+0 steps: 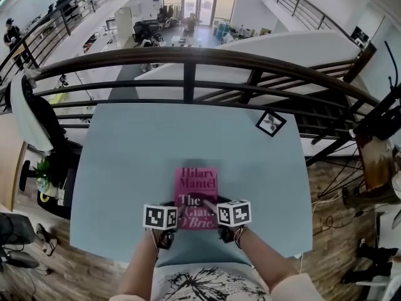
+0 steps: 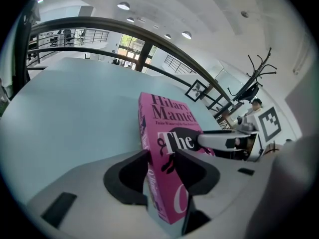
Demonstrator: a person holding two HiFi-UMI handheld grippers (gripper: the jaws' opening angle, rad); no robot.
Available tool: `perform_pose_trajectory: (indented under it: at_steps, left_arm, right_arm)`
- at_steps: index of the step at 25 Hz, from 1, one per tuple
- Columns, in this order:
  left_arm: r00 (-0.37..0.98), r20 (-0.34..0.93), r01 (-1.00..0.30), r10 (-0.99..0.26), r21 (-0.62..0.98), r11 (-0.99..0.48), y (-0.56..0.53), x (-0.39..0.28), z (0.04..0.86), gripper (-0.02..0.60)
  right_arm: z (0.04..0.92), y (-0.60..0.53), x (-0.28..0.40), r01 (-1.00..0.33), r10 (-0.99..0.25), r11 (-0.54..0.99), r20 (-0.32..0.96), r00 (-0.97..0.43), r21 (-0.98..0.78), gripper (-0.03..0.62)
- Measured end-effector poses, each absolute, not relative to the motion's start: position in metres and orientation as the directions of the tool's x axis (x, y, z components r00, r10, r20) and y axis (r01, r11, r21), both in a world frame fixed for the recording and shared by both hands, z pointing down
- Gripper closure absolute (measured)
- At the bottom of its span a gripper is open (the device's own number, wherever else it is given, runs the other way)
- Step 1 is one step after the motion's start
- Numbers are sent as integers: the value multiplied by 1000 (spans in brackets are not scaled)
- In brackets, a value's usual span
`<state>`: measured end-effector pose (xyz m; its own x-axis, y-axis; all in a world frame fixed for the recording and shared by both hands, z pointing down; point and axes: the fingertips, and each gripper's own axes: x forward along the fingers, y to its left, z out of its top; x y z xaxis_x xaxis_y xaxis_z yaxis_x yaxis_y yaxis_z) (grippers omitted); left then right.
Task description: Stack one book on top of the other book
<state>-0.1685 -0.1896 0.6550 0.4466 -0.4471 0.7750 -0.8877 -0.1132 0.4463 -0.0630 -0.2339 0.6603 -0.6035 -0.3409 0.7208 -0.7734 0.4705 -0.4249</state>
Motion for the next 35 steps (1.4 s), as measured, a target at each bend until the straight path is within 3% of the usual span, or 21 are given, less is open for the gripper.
perform_pose_trajectory:
  at_steps: [7,9,11,15,18,27,35]
  left_arm:
    - [400,751,-914,-525,368,-169,-196,-177,631,416]
    - [388,723,-918,-571,360,-168,-198,-183,613,421]
    - [364,708,-927,-605,336,-165,-196,-188,600,466]
    - [302,671,-952,-677,252,-174,-188,-197,578,547]
    - [306,611,-950,-730,247,-191,-182,-195,556,557]
    - [363,284,-930,-887,166,-328,-151,-196,459,560]
    - [373,26,-928,-928,30,-372,-107,-206,370,558]
  right_arm:
    - [651,-239,-49,-820,-435,456,717,-545,-346,329]
    - [639,-239,-44,-821,-469,464,693,-547,-333,364]
    - [625,-238,-41,-820,-498,477,672,-549,-316,406]
    - [597,-231,-32,-828,-564,511,637,-525,-231,556]
    - [577,-221,-29,-828,-610,530,595,-523,-185,600]
    - [481,-178,-41,-792,-745,609,318,-586,-33,602]
    - [400,-140,-55,-773,-775,632,57,-630,47,602]
